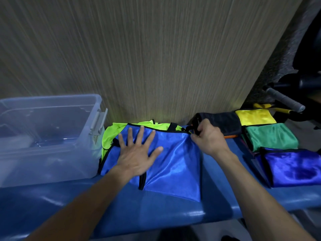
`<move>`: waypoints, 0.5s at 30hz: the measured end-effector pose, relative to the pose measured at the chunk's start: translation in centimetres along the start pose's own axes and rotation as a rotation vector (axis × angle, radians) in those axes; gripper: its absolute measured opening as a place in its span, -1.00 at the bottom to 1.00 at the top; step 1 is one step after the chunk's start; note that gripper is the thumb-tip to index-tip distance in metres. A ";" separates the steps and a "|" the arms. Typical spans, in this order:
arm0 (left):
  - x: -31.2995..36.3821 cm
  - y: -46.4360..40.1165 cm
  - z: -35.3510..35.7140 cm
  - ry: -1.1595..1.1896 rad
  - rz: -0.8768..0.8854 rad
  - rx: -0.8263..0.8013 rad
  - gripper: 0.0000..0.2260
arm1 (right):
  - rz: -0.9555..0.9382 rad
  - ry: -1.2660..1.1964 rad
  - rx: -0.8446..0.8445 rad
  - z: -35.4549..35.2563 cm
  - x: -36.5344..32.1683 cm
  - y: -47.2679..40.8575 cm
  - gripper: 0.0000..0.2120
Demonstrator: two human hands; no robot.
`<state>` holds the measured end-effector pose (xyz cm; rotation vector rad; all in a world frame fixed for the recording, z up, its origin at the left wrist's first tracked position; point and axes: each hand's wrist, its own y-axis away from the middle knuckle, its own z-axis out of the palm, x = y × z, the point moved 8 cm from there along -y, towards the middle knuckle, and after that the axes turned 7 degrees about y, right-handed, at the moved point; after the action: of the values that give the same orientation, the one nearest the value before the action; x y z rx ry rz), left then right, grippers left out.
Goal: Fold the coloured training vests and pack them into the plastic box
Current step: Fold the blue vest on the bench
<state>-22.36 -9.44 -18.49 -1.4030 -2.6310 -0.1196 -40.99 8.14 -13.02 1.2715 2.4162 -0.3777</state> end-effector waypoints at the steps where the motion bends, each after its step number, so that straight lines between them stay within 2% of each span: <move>1: -1.0 -0.4 -0.2 -0.006 -0.037 0.006 -0.33 | 0.088 -0.041 -0.047 0.6 1.2 0.4 -0.70; 3: -2.8 -0.9 -0.4 0.000 -0.105 0.019 -0.41 | 0.262 -0.167 -0.227 2.8 3.1 1.7 -0.61; 5: -4.2 -1.2 -0.5 0.019 -0.156 0.025 -0.46 | 0.349 -0.308 -0.304 4.4 4.0 2.7 -0.56; 11: -6.0 -1.3 -1.5 0.118 -0.193 0.091 -0.50 | 0.343 -0.430 -0.201 5.3 3.9 3.9 -0.61; 14: -5.8 -0.8 -2.1 0.102 -0.208 0.103 -0.52 | 0.384 -0.574 -0.163 5.3 4.1 4.4 -0.58; 15: -5.6 -0.5 -2.2 0.081 -0.208 0.101 -0.52 | 0.390 -0.630 -0.167 5.2 4.2 4.6 -0.63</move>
<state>-19.51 -14.61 -17.32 -1.0687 -2.6686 -0.0655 -38.26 11.61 -19.78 1.2726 1.6049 -0.3800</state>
